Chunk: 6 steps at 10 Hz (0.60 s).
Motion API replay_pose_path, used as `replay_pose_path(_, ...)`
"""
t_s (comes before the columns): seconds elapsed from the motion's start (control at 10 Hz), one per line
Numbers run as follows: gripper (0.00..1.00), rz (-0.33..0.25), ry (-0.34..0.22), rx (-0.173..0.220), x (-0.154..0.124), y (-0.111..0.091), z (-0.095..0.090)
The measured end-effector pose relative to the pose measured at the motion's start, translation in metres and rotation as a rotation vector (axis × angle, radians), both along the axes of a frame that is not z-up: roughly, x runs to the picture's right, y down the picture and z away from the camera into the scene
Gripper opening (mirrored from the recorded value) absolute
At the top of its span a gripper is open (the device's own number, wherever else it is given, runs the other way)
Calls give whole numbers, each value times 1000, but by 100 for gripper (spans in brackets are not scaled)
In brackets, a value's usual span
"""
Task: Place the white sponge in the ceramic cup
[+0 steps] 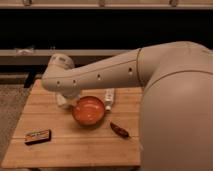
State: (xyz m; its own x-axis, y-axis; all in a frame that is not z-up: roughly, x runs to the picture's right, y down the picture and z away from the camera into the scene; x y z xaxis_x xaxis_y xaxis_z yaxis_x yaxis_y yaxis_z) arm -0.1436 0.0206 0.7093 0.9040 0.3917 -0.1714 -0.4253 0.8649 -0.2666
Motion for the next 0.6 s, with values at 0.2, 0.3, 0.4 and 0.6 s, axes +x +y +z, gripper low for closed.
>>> replay_pose_path(0.2, 0, 10, 7, 15, -10, -16, 7)
replay_pose_path(0.3, 0, 20, 15, 20, -13, -25, 15)
replay_pose_path(0.4, 0, 30, 30, 23, -14, -32, 28)
replay_pose_path(0.6, 0, 34, 47, 28, -21, -40, 47)
